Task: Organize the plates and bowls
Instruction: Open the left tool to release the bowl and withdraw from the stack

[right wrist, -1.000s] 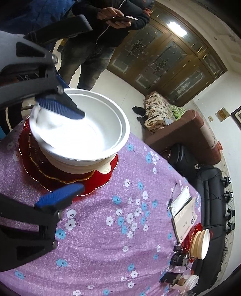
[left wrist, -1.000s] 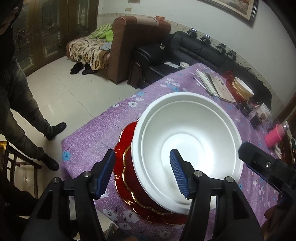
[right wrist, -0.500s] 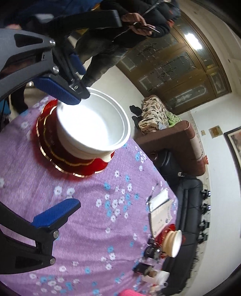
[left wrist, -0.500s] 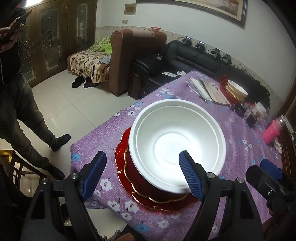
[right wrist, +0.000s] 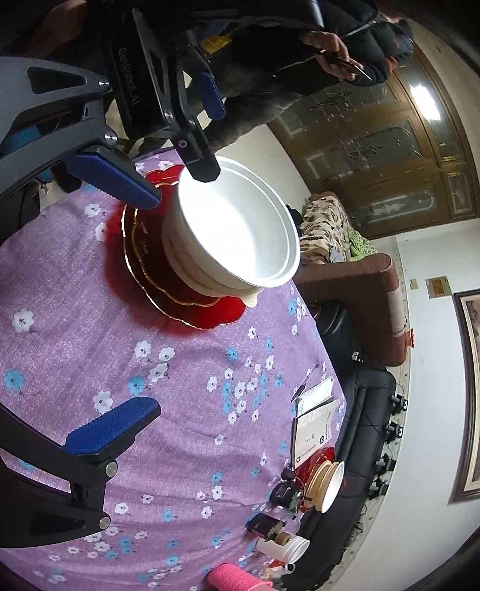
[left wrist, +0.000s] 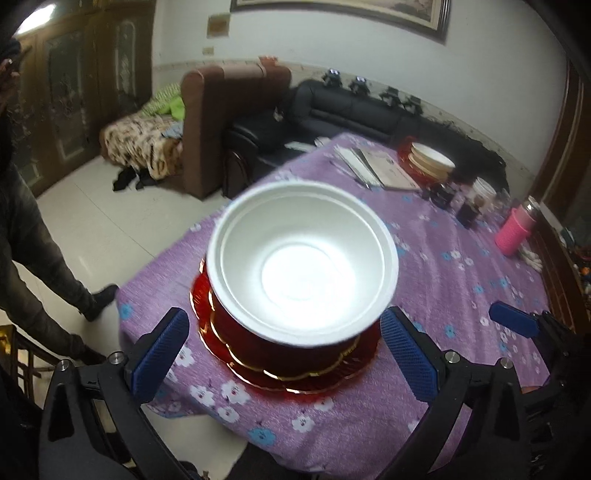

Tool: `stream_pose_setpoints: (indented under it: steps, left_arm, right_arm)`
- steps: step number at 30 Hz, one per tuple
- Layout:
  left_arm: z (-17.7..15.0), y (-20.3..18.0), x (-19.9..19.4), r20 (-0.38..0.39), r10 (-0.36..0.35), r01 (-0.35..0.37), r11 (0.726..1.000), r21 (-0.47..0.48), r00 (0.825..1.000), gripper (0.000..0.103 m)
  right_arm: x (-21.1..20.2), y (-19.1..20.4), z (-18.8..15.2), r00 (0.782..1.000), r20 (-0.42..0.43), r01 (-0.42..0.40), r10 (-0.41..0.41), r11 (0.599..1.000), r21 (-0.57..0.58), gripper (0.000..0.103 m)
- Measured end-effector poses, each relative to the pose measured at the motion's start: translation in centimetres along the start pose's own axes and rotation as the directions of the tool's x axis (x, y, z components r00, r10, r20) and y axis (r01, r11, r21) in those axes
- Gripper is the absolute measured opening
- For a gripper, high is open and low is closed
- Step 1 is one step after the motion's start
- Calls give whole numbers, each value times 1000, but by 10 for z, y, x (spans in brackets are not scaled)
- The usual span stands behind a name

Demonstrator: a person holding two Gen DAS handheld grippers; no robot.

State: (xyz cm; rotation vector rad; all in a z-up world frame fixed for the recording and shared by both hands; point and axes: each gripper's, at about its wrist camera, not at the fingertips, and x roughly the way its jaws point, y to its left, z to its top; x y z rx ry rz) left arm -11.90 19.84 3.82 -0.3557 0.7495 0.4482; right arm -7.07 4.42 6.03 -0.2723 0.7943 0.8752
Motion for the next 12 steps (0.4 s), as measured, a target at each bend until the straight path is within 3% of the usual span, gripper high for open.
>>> stream_pose_setpoints:
  steps: [12]
  left_arm:
    - [-5, 1, 10, -2, 21, -21, 1000, -9, 1000, 103]
  right_arm:
    - [5, 1, -11, 1000, -15, 4, -5, 999, -51, 103]
